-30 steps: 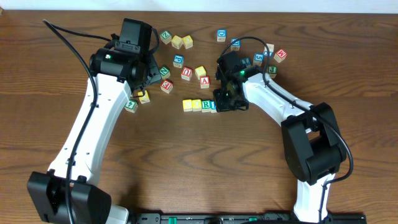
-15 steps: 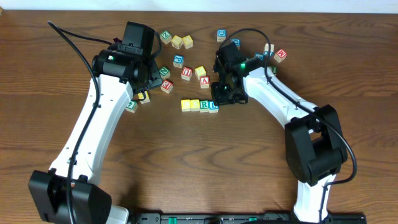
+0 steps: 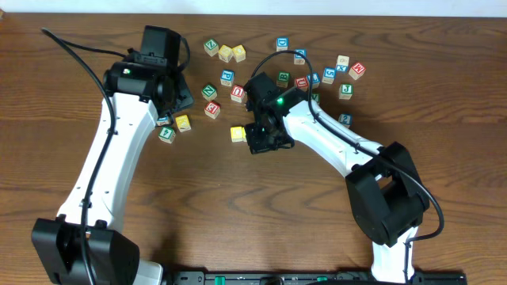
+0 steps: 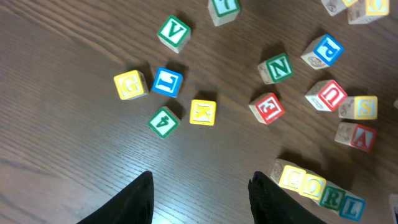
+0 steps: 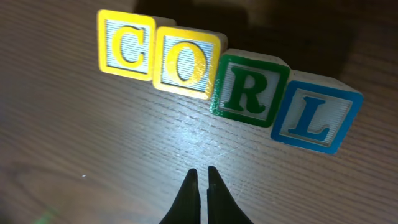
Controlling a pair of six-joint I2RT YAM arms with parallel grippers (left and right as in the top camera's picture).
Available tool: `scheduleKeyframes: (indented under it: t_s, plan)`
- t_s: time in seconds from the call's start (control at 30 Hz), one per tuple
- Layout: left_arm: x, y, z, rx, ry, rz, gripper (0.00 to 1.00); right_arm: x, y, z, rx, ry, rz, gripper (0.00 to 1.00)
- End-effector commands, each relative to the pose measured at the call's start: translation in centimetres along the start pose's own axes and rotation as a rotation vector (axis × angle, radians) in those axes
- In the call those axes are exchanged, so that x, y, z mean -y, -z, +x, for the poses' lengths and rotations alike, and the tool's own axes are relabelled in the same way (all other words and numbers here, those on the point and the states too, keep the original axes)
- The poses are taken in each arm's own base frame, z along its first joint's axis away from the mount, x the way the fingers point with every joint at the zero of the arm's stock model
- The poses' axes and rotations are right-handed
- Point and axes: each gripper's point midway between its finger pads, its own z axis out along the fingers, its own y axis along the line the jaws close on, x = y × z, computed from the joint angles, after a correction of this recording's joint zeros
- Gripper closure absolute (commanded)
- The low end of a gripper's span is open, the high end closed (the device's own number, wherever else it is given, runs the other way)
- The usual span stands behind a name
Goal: Spell out CORL
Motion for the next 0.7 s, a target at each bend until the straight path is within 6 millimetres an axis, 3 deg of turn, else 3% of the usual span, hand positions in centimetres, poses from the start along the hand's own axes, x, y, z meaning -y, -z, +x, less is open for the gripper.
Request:
scheduleKeyframes:
  t_s: [0.0,0.67]
  plan:
    - [-0.7,-0.5,0.1,-0.006,-0.004,-0.031,0.51,0.4,-0.7,0.3,0.002,-0.021,0.035,0.99]
    - [-0.7,-0.5,0.1,-0.005,-0.003,-0.031,0.5,1.8,-2.6,-0.8,0.034,-0.053,0.101,0.99]
